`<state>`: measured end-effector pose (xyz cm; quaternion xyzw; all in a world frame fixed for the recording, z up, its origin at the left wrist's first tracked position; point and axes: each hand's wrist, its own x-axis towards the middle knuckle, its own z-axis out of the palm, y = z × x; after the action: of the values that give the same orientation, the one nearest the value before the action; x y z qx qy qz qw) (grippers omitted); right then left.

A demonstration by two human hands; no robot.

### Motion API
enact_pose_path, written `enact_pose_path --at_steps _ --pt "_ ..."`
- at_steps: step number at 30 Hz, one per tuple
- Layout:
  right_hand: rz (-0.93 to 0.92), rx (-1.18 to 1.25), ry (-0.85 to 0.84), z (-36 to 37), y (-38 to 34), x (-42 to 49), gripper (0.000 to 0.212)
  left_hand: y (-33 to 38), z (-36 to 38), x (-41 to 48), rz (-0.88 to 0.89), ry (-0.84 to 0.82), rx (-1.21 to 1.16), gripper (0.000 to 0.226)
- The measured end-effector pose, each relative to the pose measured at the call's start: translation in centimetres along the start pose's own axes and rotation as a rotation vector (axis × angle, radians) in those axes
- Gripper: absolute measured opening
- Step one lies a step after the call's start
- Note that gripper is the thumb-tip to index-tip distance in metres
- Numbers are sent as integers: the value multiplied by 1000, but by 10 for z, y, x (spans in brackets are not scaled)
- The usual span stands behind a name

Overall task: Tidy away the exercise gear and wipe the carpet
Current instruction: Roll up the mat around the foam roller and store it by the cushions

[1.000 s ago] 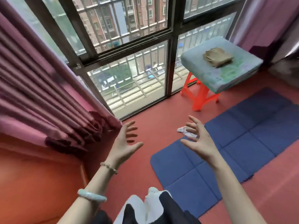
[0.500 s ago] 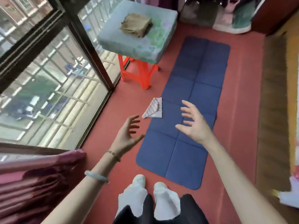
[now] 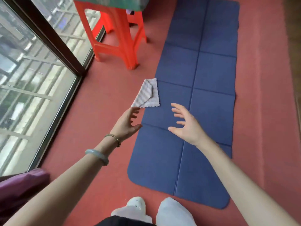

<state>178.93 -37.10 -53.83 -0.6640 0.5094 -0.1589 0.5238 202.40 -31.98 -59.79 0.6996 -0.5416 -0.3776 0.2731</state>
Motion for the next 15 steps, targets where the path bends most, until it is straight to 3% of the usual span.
enact_pose_path --at_steps 4,7,11,15 --pt "-11 -56 5 30 98 62 73 -77 67 59 46 -35 45 58" --pt "13 -277 -29 54 174 106 74 -133 111 104 62 -58 150 49" --pt "162 -725 -201 103 255 156 100 -194 156 153 71 -72 359 44" --pt "277 -854 -228 134 302 188 119 -224 181 189 94 -76 627 54"
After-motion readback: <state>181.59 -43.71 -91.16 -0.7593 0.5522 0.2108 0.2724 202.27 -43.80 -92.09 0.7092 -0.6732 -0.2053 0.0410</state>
